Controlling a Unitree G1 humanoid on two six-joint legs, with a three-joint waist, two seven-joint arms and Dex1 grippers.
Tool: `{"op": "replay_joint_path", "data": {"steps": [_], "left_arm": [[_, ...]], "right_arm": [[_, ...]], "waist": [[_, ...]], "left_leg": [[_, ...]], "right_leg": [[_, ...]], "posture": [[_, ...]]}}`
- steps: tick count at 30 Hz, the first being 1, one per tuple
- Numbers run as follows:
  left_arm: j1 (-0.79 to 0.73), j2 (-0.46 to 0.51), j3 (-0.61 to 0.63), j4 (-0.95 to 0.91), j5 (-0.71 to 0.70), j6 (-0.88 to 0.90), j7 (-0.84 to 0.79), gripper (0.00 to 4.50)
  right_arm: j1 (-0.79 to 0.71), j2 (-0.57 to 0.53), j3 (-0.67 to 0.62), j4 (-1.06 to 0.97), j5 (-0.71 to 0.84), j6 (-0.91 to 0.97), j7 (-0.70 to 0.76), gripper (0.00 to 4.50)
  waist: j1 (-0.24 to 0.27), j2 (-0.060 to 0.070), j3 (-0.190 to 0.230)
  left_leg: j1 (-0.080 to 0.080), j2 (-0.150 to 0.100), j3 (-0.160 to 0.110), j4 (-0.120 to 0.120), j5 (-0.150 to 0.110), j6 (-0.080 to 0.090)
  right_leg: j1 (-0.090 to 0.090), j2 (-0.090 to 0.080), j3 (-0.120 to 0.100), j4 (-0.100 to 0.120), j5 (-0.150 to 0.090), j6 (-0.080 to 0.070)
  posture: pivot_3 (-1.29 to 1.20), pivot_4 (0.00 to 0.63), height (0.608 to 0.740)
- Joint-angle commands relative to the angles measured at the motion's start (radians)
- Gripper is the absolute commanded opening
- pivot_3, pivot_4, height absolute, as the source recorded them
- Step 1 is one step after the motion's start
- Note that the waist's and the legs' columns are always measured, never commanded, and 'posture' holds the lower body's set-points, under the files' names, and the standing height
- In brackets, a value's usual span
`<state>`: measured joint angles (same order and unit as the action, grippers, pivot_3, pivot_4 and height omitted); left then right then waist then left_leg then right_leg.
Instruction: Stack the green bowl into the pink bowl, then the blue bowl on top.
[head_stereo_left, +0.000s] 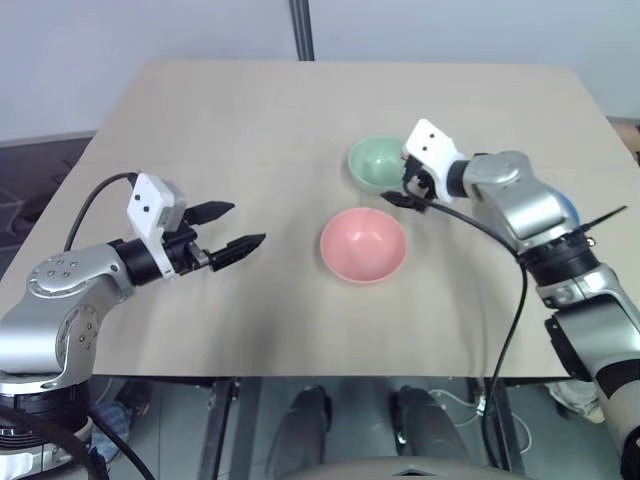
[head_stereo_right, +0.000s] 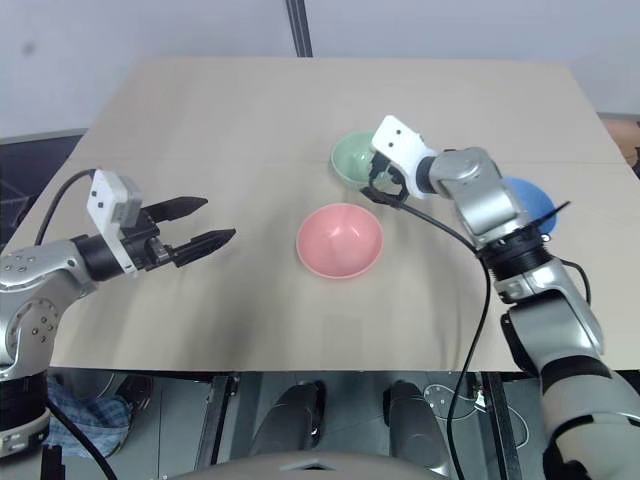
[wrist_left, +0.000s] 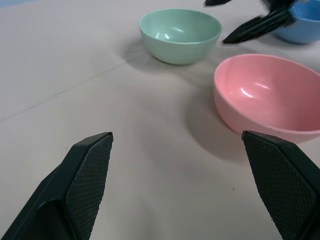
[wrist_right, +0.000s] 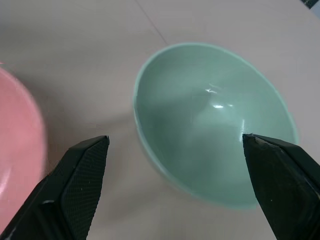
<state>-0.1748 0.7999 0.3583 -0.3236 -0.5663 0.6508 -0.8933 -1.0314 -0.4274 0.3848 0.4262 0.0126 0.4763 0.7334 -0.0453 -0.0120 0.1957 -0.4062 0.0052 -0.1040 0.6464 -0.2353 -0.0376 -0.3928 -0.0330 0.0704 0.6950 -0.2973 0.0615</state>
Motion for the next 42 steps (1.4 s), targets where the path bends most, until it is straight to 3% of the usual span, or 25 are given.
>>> {"op": "replay_joint_path", "data": {"steps": [1, 6, 13, 23, 32, 42], "left_arm": [[0.002, 0.007, 0.011, -0.035, -0.023, -0.009, 0.009, 4.37], [0.002, 0.016, 0.010, -0.038, -0.029, -0.009, 0.013, 4.37], [0.009, 0.021, 0.012, -0.042, -0.033, -0.007, 0.017, 4.37], [-0.005, 0.021, 0.002, -0.039, -0.040, -0.016, 0.015, 4.45], [-0.021, 0.020, -0.013, -0.027, -0.033, -0.021, 0.014, 4.45], [-0.026, 0.025, -0.026, -0.016, -0.041, -0.031, -0.017, 4.45]], "right_arm": [[-0.094, 0.057, -0.004, 0.152, -0.073, -0.057, -0.058, 4.50], [-0.153, 0.130, -0.005, 0.309, -0.139, -0.103, -0.092, 4.50], [-0.145, 0.170, -0.006, 0.313, -0.171, -0.140, -0.041, 4.50], [-0.114, 0.169, -0.020, 0.282, -0.193, -0.158, -0.005, 0.01], [-0.093, 0.144, -0.035, 0.211, -0.191, -0.141, 0.031, 0.01], [0.076, -0.111, -0.043, -0.515, -0.036, 0.029, 0.368, 0.01]], "waist": [[-0.003, 0.000, 0.000], [-0.006, 0.000, 0.000], [-0.022, 0.000, 0.000], [-0.025, 0.000, 0.000], [-0.025, 0.000, 0.000], [-0.021, 0.000, 0.000]], "left_leg": [[-0.003, 0.000, 0.000, 0.001, 0.000, 0.000], [-0.010, 0.000, -0.001, 0.002, 0.003, -0.004], [-0.010, 0.000, -0.001, 0.001, 0.002, -0.004], [-0.009, 0.000, -0.001, 0.001, 0.002, -0.003], [-0.009, 0.000, -0.001, 0.001, 0.002, -0.003], [-0.010, 0.000, -0.002, 0.001, 0.001, -0.001]], "right_leg": [[-0.004, 0.000, 0.000, 0.002, 0.000, 0.000], [-0.010, 0.001, -0.001, 0.001, 0.001, -0.001], [-0.010, 0.001, -0.001, 0.001, 0.001, -0.001], [-0.010, 0.001, -0.001, 0.002, 0.001, -0.001], [-0.010, 0.001, -0.001, 0.002, 0.001, -0.001], [-0.010, 0.000, -0.002, 0.001, 0.001, -0.001]], "posture": [[0.00, 0.150, 0.740], [0.00, 0.150, 0.740], [0.00, 0.150, 0.740], [0.00, 0.150, 0.740], [0.00, 0.150, 0.740], [0.00, 0.150, 0.740]]}}
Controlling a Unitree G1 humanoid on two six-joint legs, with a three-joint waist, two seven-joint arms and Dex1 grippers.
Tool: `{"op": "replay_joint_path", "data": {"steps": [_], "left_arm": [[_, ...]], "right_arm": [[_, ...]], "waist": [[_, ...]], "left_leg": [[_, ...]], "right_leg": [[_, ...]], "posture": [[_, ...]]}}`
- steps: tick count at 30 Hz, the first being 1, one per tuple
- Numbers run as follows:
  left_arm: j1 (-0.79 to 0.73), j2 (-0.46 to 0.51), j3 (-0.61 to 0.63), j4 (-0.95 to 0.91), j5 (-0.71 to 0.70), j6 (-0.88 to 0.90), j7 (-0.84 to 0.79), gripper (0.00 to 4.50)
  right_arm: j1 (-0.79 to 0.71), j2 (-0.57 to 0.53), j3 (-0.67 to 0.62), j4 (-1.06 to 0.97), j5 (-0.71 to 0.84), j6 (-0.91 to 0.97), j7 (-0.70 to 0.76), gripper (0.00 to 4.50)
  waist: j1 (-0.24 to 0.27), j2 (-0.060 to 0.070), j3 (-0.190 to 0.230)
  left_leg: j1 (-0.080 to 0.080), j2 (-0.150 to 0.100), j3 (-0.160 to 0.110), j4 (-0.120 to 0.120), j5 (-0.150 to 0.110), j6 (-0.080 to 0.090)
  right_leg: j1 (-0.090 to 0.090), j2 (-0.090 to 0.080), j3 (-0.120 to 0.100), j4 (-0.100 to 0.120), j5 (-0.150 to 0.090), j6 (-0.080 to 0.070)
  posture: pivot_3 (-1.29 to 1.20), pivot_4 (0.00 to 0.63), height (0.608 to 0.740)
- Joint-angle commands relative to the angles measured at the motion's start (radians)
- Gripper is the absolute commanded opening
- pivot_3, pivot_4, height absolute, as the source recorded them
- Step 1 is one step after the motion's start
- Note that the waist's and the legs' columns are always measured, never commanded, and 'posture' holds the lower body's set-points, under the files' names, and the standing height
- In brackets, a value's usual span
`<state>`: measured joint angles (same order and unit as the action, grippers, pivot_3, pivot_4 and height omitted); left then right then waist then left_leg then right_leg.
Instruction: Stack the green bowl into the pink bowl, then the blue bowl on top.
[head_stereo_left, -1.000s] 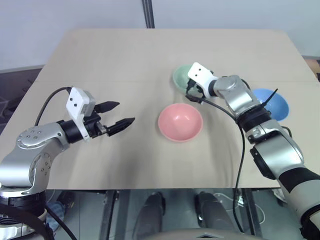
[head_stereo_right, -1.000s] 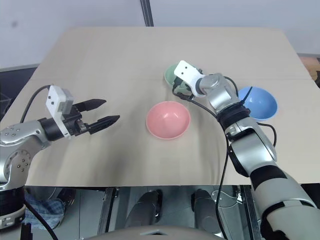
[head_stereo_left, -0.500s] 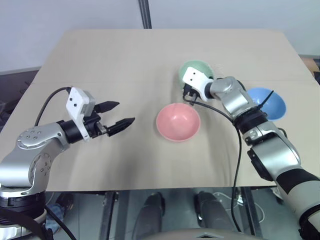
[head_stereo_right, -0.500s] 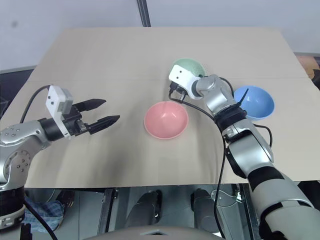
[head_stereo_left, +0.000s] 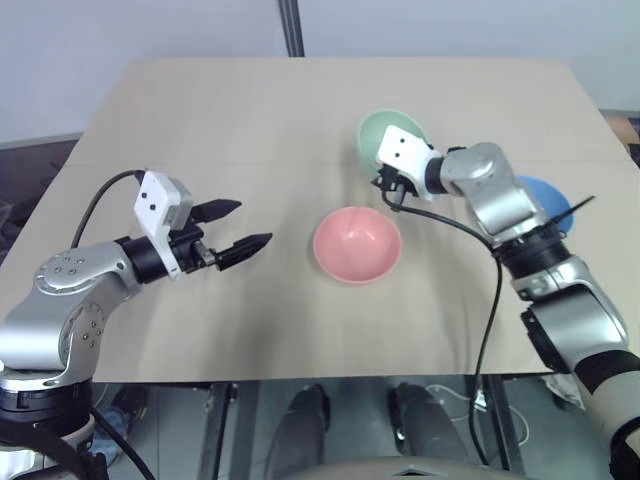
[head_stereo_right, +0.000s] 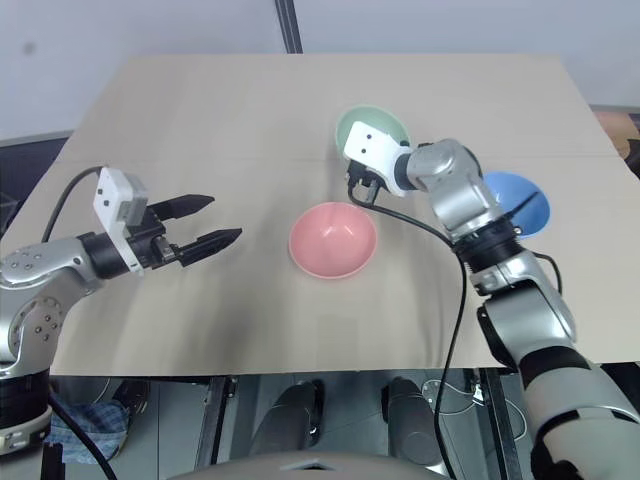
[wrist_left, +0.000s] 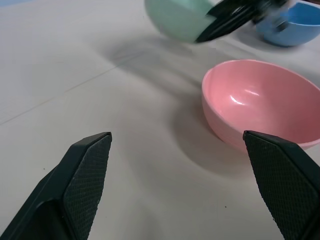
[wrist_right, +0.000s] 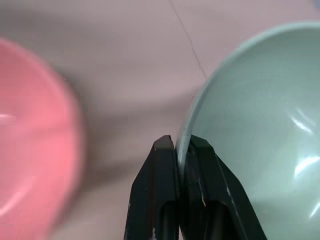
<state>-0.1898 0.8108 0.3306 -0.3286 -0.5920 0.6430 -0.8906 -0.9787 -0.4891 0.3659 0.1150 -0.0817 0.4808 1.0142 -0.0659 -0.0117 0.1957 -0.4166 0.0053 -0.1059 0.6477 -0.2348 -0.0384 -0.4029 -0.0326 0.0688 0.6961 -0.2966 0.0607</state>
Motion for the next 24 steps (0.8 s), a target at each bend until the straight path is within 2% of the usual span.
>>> {"op": "replay_joint_path", "data": {"steps": [1, 8, 14, 19, 22, 24], "left_arm": [[-0.016, 0.013, -0.001, -0.007, -0.019, -0.027, -0.027, 4.45], [-0.027, 0.030, -0.032, -0.008, -0.052, -0.034, -0.123, 4.45], [-0.044, 0.061, -0.072, 0.007, -0.056, -0.042, -0.202, 4.45], [-0.076, 0.058, -0.097, 0.023, -0.050, -0.049, -0.222, 4.45], [-0.086, 0.057, -0.102, 0.034, -0.049, -0.057, -0.233, 4.45], [-0.091, 0.052, -0.103, 0.041, -0.046, -0.069, -0.236, 4.45]], "right_arm": [[0.037, -0.071, -0.024, -0.260, 0.079, 0.034, 0.113, 0.01], [0.114, -0.192, -0.024, -0.513, 0.195, 0.116, 0.234, 0.01], [0.163, -0.250, -0.001, -0.616, 0.255, 0.136, 0.279, 0.01], [0.171, -0.256, 0.030, -0.632, 0.244, 0.149, 0.255, 0.01], [0.165, -0.248, 0.025, -0.636, 0.254, 0.169, 0.236, 1.03], [0.161, -0.244, 0.022, -0.639, 0.260, 0.187, 0.222, 1.93]], "waist": [[0.000, 0.000, 0.000], [0.001, 0.000, 0.000], [0.004, 0.000, 0.000], [0.003, 0.000, 0.000], [0.004, 0.000, 0.000], [0.004, 0.000, 0.000]], "left_leg": [[0.000, 0.000, 0.000, 0.000, 0.000, 0.000], [0.001, 0.000, 0.000, 0.001, 0.000, 0.000], [0.001, 0.000, -0.001, 0.002, 0.000, 0.000], [0.001, 0.000, -0.001, 0.002, 0.000, 0.000], [0.001, 0.000, -0.001, 0.002, 0.000, 0.000], [0.001, 0.000, -0.001, 0.002, 0.000, 0.000]], "right_leg": [[0.000, 0.000, 0.000, 0.000, 0.000, 0.000], [0.000, 0.000, 0.000, 0.002, 0.000, 0.000], [0.001, 0.000, -0.001, 0.001, 0.000, 0.000], [0.001, 0.000, -0.001, 0.001, 0.000, 0.000], [0.001, 0.000, -0.001, 0.001, 0.000, 0.000], [0.001, 0.000, -0.001, 0.001, 0.000, 0.000]], "posture": [[0.00, 0.150, 0.740], [0.00, 0.150, 0.740], [0.00, 0.150, 0.740], [0.00, 0.150, 0.740], [0.00, 0.150, 0.740], [0.00, 0.150, 0.740]]}}
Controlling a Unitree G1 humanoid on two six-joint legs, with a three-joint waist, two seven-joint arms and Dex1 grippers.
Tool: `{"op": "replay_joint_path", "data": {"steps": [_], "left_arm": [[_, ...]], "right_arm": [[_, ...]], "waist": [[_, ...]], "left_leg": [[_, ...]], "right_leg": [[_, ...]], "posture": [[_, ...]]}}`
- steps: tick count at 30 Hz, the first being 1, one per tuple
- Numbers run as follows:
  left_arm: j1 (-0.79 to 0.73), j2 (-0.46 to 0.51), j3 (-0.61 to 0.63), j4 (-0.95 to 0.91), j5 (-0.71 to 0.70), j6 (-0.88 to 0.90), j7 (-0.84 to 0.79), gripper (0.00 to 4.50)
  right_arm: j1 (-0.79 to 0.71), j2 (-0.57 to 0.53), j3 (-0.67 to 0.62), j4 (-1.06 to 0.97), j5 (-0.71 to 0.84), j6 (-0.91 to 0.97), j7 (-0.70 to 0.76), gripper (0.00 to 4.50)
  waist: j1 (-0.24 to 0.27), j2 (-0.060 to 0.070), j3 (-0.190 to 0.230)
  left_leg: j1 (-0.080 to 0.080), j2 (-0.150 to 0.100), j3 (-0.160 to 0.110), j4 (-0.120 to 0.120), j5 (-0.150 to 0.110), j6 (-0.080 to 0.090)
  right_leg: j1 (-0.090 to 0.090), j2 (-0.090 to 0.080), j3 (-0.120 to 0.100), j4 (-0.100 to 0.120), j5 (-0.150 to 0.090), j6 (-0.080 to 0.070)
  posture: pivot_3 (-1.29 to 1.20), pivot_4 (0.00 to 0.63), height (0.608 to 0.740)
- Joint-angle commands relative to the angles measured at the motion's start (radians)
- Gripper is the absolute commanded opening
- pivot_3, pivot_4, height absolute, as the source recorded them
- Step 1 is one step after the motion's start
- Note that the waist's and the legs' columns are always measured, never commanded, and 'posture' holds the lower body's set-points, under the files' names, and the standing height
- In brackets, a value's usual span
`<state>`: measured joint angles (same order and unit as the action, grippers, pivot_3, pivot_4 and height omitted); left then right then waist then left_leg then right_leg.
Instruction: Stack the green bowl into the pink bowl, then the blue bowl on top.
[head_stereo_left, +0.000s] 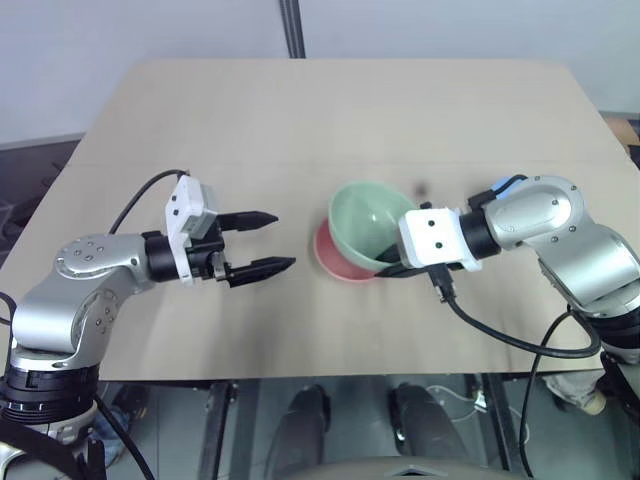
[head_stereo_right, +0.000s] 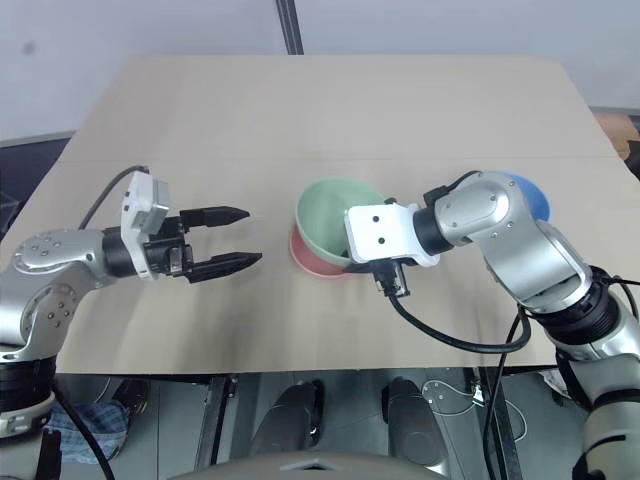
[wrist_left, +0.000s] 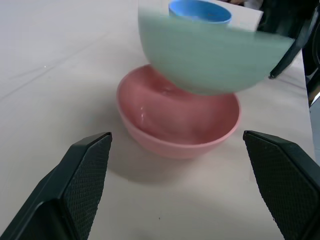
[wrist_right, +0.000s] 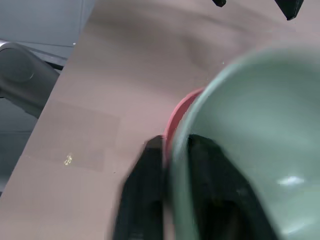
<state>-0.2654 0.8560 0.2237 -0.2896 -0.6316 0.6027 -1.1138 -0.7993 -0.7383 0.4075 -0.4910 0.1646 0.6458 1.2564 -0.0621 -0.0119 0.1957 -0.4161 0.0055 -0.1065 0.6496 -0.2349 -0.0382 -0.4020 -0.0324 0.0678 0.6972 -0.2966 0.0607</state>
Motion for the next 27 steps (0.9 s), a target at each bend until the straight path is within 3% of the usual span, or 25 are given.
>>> {"op": "replay_joint_path", "data": {"steps": [1, 2, 8, 12, 17, 27], "left_arm": [[-0.018, 0.004, 0.004, 0.004, -0.006, -0.033, -0.013, 4.45], [-0.020, 0.000, 0.005, 0.005, -0.008, -0.037, -0.014, 4.45], [-0.027, -0.020, 0.009, -0.009, -0.028, -0.047, -0.012, 4.45], [-0.057, -0.037, 0.015, -0.033, -0.072, -0.036, -0.013, 4.45], [-0.098, -0.048, 0.001, -0.036, -0.110, -0.028, -0.011, 4.45], [-0.173, -0.081, -0.044, 0.003, -0.122, -0.037, -0.040, 4.45]], "right_arm": [[-0.022, 0.008, -0.019, -0.032, 0.012, 0.029, -0.029, 2.45], [-0.026, 0.010, -0.018, -0.030, 0.009, 0.035, -0.037, 2.90], [-0.025, -0.033, -0.065, -0.045, 0.048, 0.076, -0.028, 2.90], [0.042, -0.163, -0.172, -0.010, 0.065, 0.098, -0.022, 2.90], [0.091, -0.272, -0.205, 0.138, -0.006, 0.178, -0.118, 2.90], [0.107, -0.323, -0.225, 0.331, -0.081, 0.195, -0.230, 2.90]], "waist": [[0.000, 0.000, 0.000], [0.000, 0.000, 0.000], [0.003, 0.000, 0.000], [0.014, 0.000, 0.000], [0.022, 0.000, 0.000], [0.019, 0.000, 0.000]], "left_leg": [[0.000, 0.000, 0.000, 0.000, 0.000, 0.000], [0.000, 0.000, 0.000, 0.000, 0.000, 0.000], [0.000, 0.000, 0.000, 0.000, 0.000, 0.000], [0.000, 0.000, 0.000, 0.000, 0.000, 0.000], [0.000, 0.000, 0.000, 0.001, 0.000, 0.000], [0.000, 0.000, 0.001, 0.001, 0.000, 0.000]], "right_leg": [[0.000, 0.000, 0.000, 0.000, 0.000, 0.000], [0.000, 0.000, 0.000, 0.000, 0.000, 0.000], [0.000, 0.000, 0.000, 0.000, 0.000, 0.000], [0.000, 0.000, 0.000, 0.000, 0.000, 0.000], [0.002, -0.001, -0.001, -0.001, 0.000, 0.000], [0.002, 0.000, 0.000, -0.001, 0.000, 0.000]], "posture": [[0.00, 0.150, 0.740], [0.00, 0.150, 0.740], [0.00, 0.150, 0.740], [0.00, 0.150, 0.740], [0.00, 0.150, 0.740], [0.00, 0.150, 0.740]]}}
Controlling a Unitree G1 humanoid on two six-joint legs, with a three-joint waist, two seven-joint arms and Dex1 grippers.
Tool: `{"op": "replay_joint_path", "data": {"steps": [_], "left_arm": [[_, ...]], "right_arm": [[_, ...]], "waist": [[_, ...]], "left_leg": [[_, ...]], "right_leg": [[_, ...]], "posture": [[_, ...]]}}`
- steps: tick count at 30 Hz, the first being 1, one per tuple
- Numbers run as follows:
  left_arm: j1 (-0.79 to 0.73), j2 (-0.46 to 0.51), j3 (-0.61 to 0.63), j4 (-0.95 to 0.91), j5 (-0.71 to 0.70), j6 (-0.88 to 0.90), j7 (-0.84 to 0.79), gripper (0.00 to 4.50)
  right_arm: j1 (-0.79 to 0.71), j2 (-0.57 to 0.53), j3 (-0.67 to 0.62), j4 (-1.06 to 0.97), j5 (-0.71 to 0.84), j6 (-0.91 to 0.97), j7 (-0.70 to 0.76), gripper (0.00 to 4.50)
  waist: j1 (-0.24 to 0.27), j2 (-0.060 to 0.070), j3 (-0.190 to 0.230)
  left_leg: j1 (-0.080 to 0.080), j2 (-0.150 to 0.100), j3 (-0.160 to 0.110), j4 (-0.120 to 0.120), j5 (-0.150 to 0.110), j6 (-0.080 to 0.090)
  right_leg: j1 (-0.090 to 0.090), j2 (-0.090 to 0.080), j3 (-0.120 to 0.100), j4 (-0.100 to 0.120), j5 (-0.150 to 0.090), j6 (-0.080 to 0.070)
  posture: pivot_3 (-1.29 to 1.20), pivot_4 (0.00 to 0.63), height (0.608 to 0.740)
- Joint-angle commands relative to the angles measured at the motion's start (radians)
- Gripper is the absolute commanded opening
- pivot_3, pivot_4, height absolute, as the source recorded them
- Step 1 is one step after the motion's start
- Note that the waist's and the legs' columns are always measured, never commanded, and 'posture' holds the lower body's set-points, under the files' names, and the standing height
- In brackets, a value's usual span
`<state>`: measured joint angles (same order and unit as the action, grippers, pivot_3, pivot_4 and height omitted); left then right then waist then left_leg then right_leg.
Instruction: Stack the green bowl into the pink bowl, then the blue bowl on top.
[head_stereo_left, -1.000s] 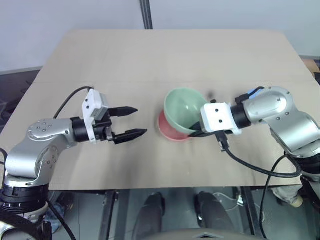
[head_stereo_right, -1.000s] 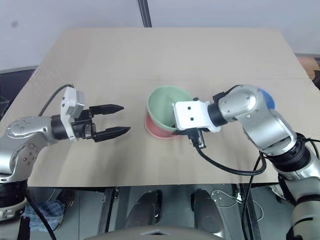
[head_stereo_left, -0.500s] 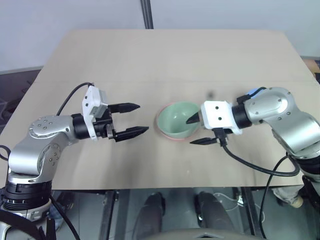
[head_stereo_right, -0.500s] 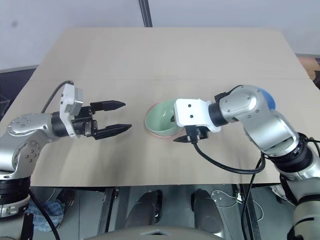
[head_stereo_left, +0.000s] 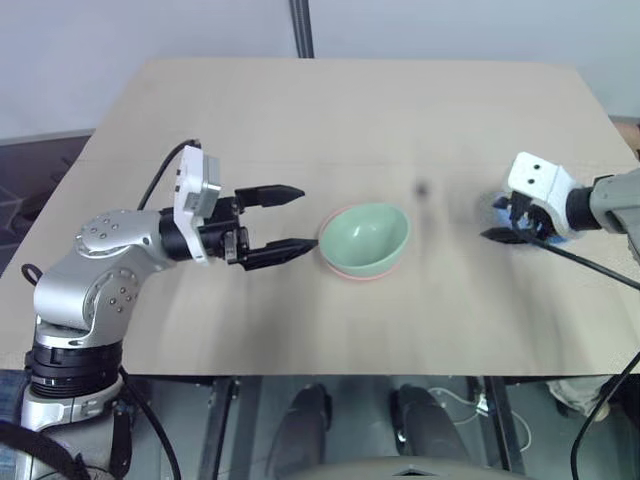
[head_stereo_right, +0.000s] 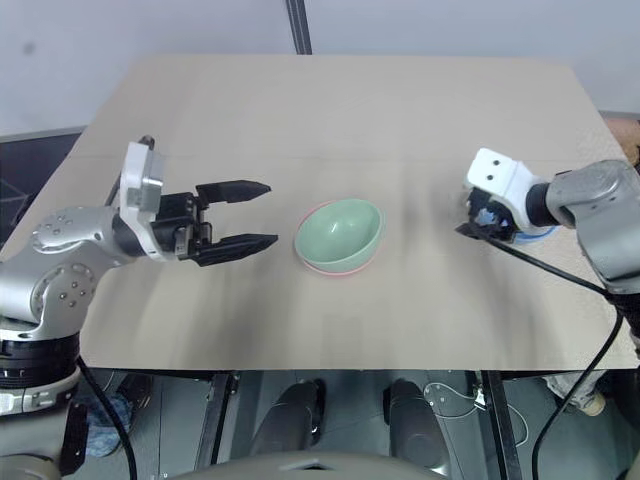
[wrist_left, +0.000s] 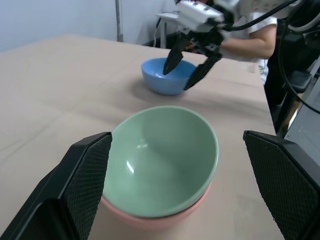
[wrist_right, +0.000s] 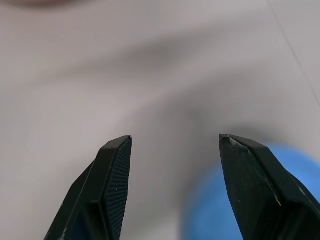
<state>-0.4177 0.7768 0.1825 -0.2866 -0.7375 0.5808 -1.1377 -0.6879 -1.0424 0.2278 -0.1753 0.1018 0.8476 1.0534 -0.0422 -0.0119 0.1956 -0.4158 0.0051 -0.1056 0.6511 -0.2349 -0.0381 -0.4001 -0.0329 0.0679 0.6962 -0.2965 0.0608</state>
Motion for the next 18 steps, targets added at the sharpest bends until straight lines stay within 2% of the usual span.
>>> {"op": "replay_joint_path", "data": {"steps": [1, 14, 16, 18], "left_arm": [[-0.022, -0.003, -0.006, 0.003, -0.014, -0.016, -0.021, 4.45], [-0.031, -0.011, -0.020, 0.031, -0.011, -0.032, -0.047, 4.45], [-0.028, -0.010, -0.020, 0.032, -0.006, -0.035, -0.050, 4.45], [-0.027, -0.011, -0.021, 0.032, -0.005, -0.036, -0.051, 4.45]], "right_arm": [[-0.004, -0.023, -0.044, 0.029, -0.027, -0.008, -0.035, 2.90], [0.108, -0.016, 0.049, 0.036, -0.064, 0.043, -0.040, 2.90], [0.114, -0.011, 0.054, 0.043, -0.070, 0.029, -0.047, 2.39], [0.117, -0.010, 0.055, 0.052, -0.078, 0.013, -0.053, 1.54]], "waist": [[-0.002, 0.000, 0.000], [-0.001, 0.000, 0.000], [-0.002, 0.000, 0.000], [-0.001, 0.000, 0.000]], "left_leg": [[0.000, 0.000, 0.000, 0.000, 0.000, 0.000], [0.000, 0.000, 0.000, 0.000, 0.000, 0.000], [0.000, 0.000, 0.000, 0.000, 0.000, 0.000], [0.001, 0.000, 0.000, 0.000, 0.000, 0.000]], "right_leg": [[0.000, 0.000, 0.000, 0.000, 0.000, 0.000], [0.000, 0.000, 0.000, 0.000, 0.000, 0.000], [0.000, 0.000, 0.000, 0.000, 0.000, 0.000], [0.000, 0.000, 0.001, 0.000, 0.000, 0.000]], "posture": [[0.00, 0.150, 0.740], [0.00, 0.150, 0.740], [0.00, 0.150, 0.740], [0.00, 0.150, 0.740]]}}
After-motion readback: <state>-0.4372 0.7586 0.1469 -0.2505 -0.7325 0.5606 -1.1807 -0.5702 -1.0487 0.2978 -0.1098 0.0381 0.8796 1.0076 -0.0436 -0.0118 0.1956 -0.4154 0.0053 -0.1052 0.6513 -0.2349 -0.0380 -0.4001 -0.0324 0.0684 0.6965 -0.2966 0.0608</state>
